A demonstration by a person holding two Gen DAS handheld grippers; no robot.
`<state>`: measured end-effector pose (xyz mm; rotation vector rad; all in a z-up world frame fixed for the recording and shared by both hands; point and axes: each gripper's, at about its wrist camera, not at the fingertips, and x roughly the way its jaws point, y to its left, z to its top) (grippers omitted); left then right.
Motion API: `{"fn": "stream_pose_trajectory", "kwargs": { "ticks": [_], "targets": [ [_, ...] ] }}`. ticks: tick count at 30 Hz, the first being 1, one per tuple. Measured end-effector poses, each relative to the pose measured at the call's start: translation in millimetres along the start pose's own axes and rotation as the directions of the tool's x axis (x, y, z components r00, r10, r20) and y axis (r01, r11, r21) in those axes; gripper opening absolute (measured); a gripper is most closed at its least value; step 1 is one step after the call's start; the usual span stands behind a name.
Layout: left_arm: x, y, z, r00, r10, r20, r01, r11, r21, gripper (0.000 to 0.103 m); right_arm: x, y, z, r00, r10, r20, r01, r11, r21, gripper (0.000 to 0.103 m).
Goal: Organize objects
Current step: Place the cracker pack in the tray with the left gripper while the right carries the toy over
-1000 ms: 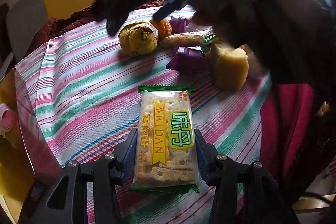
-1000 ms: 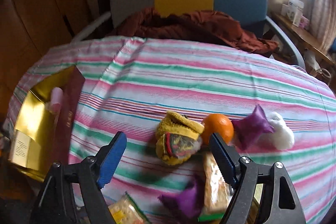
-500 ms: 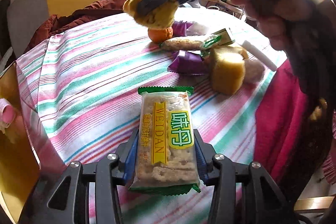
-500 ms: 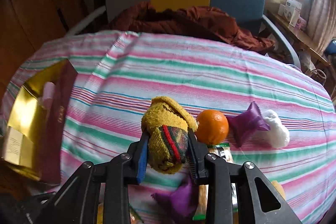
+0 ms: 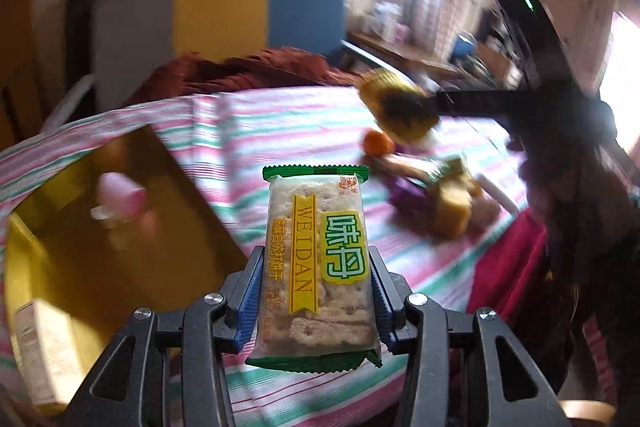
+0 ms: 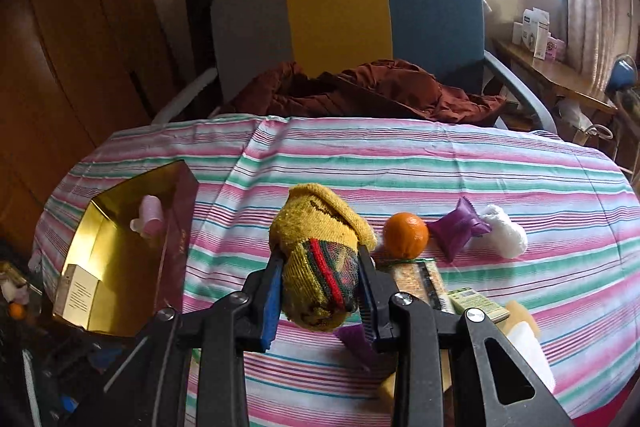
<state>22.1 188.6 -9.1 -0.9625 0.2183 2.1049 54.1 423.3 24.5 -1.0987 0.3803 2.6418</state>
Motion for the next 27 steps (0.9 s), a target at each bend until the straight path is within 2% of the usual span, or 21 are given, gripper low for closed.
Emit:
{"fn": "stream_pose_trajectory", "kwargs": {
  "ticks": [6, 14, 19, 27],
  "targets": [
    [-32, 66, -4, 0.991, 0.128, 0.033, -0.122, 0.982, -0.145, 0.048, 7, 45, -5, 0.995, 0.095, -0.018, -0.096, 0.995, -0.042, 0.033],
    [-59, 155, -15, 0.962, 0.272, 0.018, -0.253, 0.915, -0.316, 0.048, 20, 129, -24, 0.971, 0.224, -0.079, -0.234, 0.959, -0.161, 0.033],
    [-62, 187, -15, 0.947, 0.321, 0.007, -0.299, 0.889, -0.348, 0.048, 32, 166, -38, 0.953, 0.269, -0.142, -0.294, 0.935, -0.200, 0.033],
    [-48, 232, 4, 0.930, 0.368, -0.028, -0.354, 0.867, -0.350, 0.048, 55, 221, -53, 0.926, 0.308, -0.217, -0.358, 0.899, -0.252, 0.033]
  ]
}}
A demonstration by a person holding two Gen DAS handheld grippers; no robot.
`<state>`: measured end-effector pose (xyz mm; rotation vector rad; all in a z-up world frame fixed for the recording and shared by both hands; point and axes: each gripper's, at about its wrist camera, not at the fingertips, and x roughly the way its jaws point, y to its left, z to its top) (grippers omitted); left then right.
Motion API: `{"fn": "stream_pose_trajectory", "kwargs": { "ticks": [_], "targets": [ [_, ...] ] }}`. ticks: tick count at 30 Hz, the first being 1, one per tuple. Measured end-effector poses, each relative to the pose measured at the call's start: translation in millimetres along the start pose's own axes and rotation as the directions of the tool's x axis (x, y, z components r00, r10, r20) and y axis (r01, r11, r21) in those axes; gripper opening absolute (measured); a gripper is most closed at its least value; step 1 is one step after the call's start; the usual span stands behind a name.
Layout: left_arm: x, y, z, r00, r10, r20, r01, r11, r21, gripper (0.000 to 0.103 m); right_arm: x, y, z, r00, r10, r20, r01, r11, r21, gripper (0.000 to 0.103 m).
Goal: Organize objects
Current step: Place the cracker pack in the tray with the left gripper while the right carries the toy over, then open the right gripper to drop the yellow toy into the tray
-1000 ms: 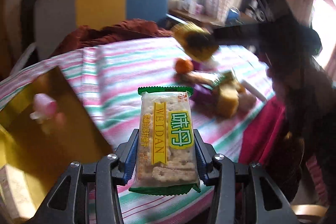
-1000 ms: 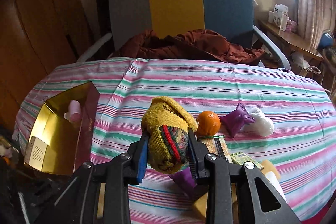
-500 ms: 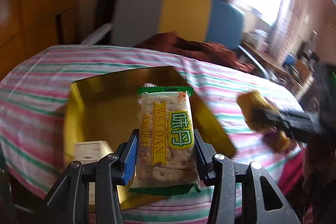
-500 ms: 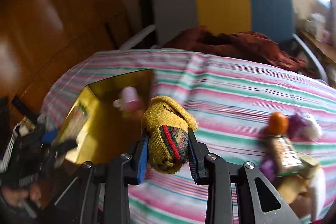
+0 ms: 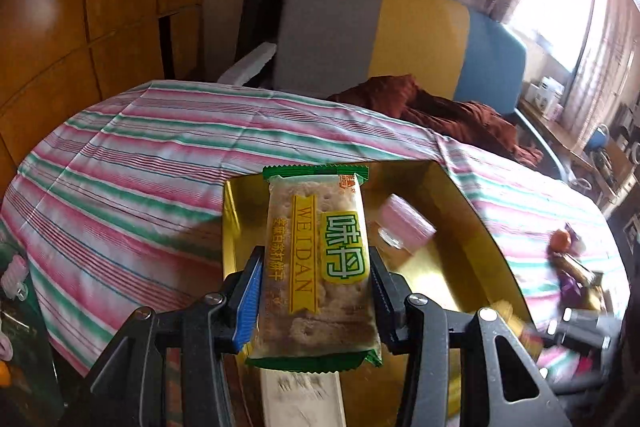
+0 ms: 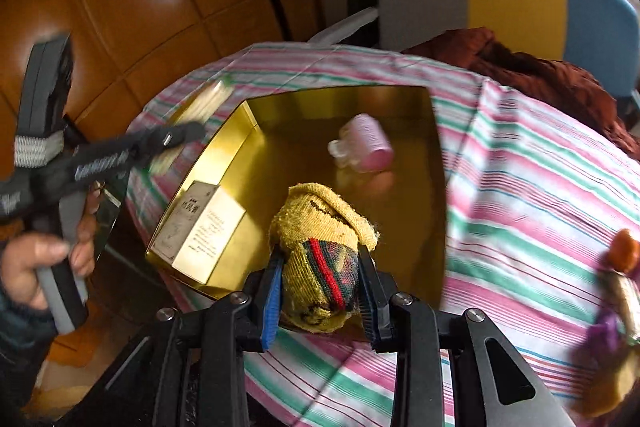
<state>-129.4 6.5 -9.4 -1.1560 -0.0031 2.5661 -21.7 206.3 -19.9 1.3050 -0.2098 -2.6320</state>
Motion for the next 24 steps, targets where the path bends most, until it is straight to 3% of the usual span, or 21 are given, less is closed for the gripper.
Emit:
{"fn": "stream_pose_trajectory", "kwargs": {
  "ticks": [7, 11, 13, 19, 24],
  "targets": [
    [29, 22, 13, 0.998, 0.024, -0.055, -0.028, 0.997, -0.078, 0.052, 49, 41, -3, 0.986, 0.126, -0.107, -0.130, 0.991, -0.033, 0.041],
    [22, 34, 6, 0.998, 0.034, -0.051, -0.040, 0.992, -0.120, 0.052, 61, 60, -12, 0.966, 0.212, -0.149, -0.223, 0.973, -0.059, 0.060],
    [14, 37, 1, 0.998, 0.057, -0.039, -0.061, 0.991, -0.119, 0.052, 62, 64, -14, 0.959, 0.240, -0.153, -0.252, 0.966, -0.064, 0.062],
    [-12, 31, -21, 0.994, 0.108, 0.001, -0.108, 0.988, -0.108, 0.052, 52, 61, -15, 0.953, 0.274, -0.128, -0.282, 0.958, -0.047, 0.076],
    [-31, 19, -35, 0.990, 0.138, 0.034, -0.134, 0.987, -0.093, 0.052, 38, 57, -14, 0.964, 0.253, -0.081, -0.256, 0.966, -0.035, 0.090]
  ]
}}
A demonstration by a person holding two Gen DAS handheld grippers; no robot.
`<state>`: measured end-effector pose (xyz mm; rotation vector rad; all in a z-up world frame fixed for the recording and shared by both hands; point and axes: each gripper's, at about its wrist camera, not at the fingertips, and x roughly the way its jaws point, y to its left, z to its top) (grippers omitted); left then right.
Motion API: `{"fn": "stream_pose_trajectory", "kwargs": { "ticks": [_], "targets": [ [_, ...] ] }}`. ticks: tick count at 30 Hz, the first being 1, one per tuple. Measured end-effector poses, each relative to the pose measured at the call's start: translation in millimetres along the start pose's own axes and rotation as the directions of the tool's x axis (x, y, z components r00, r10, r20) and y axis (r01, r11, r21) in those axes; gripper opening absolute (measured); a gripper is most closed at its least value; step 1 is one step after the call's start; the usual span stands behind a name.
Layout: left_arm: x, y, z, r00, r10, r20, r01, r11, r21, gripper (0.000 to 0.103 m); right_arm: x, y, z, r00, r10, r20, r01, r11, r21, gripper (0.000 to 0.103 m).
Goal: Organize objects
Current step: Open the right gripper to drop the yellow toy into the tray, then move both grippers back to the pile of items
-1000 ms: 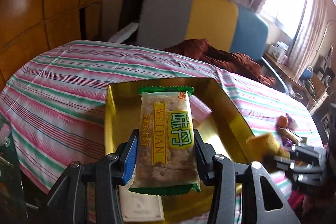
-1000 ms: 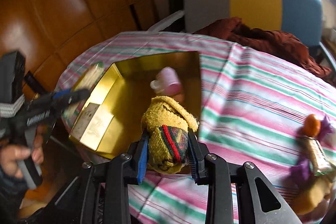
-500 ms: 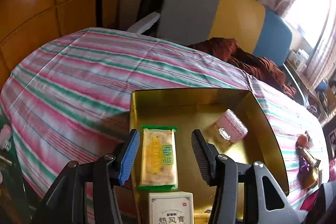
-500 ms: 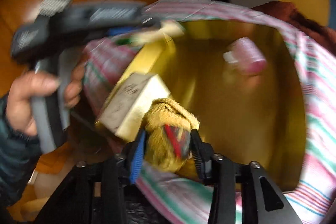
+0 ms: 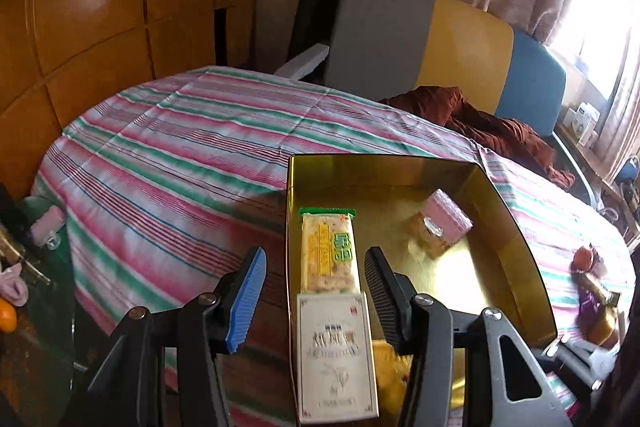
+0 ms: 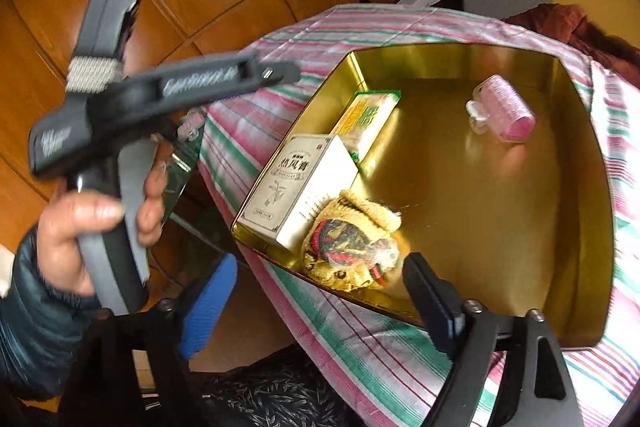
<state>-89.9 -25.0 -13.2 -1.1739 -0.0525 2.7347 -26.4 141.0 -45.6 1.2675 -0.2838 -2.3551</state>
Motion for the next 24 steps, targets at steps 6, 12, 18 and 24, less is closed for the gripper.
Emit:
{"fn": "stream_pose_trajectory", "kwargs": {
  "ticks": [6, 12, 18, 24],
  "targets": [
    [-22, -22, -16, 0.998, 0.028, 0.048, -0.031, 0.997, 0.070, 0.052, -22, -3, 0, 0.990, -0.117, 0.078, 0.116, 0.993, 0.015, 0.100],
    [-29, -42, -29, 0.999, 0.004, 0.032, -0.008, 0.994, 0.108, 0.052, -48, -7, -1, 0.949, -0.267, 0.166, 0.265, 0.964, 0.030, 0.103],
    [-36, -64, -36, 0.999, -0.023, 0.034, 0.017, 0.987, 0.161, 0.052, -62, -14, -5, 0.903, -0.383, 0.195, 0.383, 0.923, 0.041, 0.103],
    [-46, -85, -43, 0.998, -0.034, 0.057, 0.020, 0.972, 0.234, 0.052, -79, -35, -10, 0.874, -0.440, 0.205, 0.428, 0.898, 0.105, 0.103]
  ]
}}
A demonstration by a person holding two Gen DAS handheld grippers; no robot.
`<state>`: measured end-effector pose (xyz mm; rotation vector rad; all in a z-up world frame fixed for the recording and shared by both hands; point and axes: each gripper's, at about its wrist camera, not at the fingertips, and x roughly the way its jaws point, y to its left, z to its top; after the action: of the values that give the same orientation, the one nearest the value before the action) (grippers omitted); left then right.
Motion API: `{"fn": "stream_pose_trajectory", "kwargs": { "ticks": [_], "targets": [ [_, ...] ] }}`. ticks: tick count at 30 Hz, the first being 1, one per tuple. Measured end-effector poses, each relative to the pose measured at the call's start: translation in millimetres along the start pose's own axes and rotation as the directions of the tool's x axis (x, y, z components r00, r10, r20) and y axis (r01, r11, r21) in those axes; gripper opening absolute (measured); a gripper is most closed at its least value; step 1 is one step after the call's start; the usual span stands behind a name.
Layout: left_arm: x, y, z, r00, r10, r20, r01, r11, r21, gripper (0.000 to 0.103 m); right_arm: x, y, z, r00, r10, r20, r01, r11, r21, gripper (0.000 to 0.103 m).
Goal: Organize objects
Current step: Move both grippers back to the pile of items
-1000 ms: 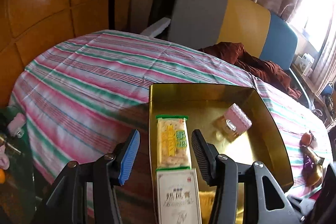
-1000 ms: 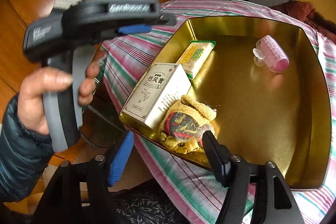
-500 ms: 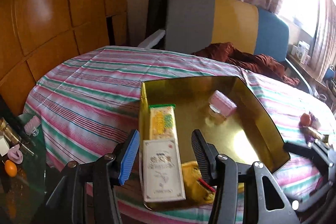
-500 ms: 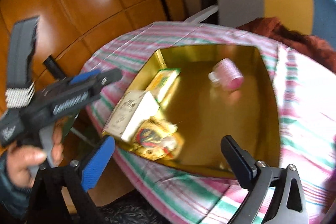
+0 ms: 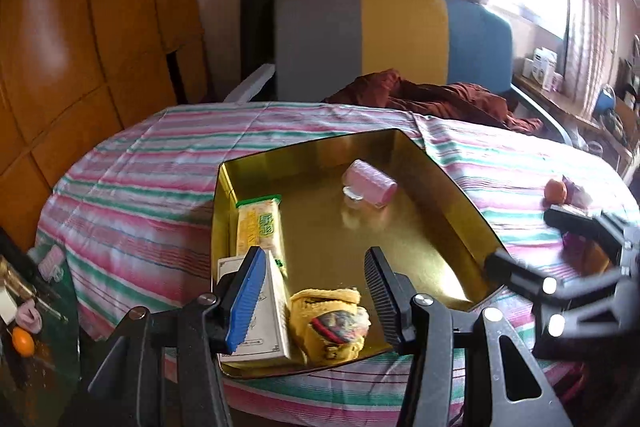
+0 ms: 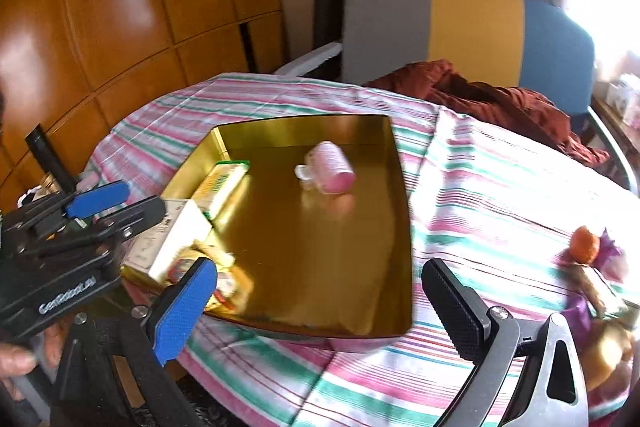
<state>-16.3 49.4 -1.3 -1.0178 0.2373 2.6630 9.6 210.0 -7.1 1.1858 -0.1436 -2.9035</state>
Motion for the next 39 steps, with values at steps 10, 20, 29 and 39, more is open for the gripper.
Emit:
{"fn": "stream_pose_trajectory", "kwargs": {
  "ticks": [10, 20, 29, 39],
  "targets": [
    [-5, -25, 3, 1.000, -0.024, 0.008, 0.024, 0.997, 0.075, 0.052, -18, -67, -6, 0.992, -0.123, 0.013, 0.121, 0.986, 0.118, 0.103],
    [-1, -53, 4, 0.998, -0.061, -0.008, 0.061, 0.988, 0.142, 0.052, -48, -157, -19, 0.955, -0.296, 0.002, 0.286, 0.923, 0.256, 0.103],
    [4, -87, 7, 0.988, -0.148, -0.042, 0.153, 0.968, 0.198, 0.052, -86, -242, -25, 0.886, -0.463, 0.002, 0.430, 0.823, 0.371, 0.103],
    [19, -165, 9, 0.942, -0.302, -0.149, 0.333, 0.902, 0.276, 0.052, -119, -325, -68, 0.855, -0.519, -0.002, 0.378, 0.620, 0.688, 0.103]
  ]
}}
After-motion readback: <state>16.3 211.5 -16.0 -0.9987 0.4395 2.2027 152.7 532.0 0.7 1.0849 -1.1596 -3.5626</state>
